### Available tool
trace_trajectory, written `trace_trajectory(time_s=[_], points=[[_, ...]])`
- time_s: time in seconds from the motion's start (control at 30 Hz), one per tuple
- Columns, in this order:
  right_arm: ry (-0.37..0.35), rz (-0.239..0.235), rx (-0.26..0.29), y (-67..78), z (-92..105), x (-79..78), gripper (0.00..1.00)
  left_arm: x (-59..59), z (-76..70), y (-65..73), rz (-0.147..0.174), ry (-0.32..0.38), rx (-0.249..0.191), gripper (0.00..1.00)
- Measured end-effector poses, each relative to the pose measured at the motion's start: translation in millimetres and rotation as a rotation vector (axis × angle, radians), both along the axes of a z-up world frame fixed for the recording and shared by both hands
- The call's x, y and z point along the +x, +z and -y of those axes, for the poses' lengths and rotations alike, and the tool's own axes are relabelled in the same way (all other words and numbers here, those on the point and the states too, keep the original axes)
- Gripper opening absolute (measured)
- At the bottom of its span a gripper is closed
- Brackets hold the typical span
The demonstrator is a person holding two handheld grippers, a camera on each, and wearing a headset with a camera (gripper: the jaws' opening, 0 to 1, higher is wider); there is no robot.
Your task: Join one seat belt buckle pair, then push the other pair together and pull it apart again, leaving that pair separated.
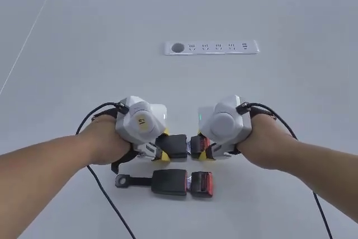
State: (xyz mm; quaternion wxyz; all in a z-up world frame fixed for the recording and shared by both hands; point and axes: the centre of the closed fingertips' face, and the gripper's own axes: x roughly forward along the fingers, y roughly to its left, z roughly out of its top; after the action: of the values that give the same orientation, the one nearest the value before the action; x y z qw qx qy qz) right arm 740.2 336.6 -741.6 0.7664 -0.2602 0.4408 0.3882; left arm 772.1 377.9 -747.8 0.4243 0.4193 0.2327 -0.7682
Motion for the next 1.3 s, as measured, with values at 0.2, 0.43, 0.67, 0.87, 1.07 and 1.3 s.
trace_trajectory(time_s=[0.2,0.43,0.67,0.87,1.07,1.3], points=[[0.004,0.0,-0.003,-0.1,-0.2,-0.5,0.27,-0.2,-0.1,-0.5,0.002,0.002,0.002,0.31],[-0.004,0.003,-0.004,0.1,-0.2,-0.4,0.28,0.1,-0.4,-0.2,0.002,0.006,0.001,0.31],[-0.002,0.003,-0.007,-0.3,0.2,-0.3,0.28,0.2,-0.7,-0.6,-0.001,0.017,-0.003,0.31],[0.013,-0.005,-0.017,0.3,-0.4,-1.3,0.28,-0.2,-1.0,-1.1,0.003,0.01,0.002,0.31],[0.02,-0.02,-0.041,0.2,2.8,-2.8,0.28,0.0,-1.3,-0.8,0.001,0.011,0.003,0.31],[0.001,-0.027,-0.04,-1.9,12.6,-8.6,0.29,0.9,-1.6,-0.5,0.002,0.018,0.004,0.31]])
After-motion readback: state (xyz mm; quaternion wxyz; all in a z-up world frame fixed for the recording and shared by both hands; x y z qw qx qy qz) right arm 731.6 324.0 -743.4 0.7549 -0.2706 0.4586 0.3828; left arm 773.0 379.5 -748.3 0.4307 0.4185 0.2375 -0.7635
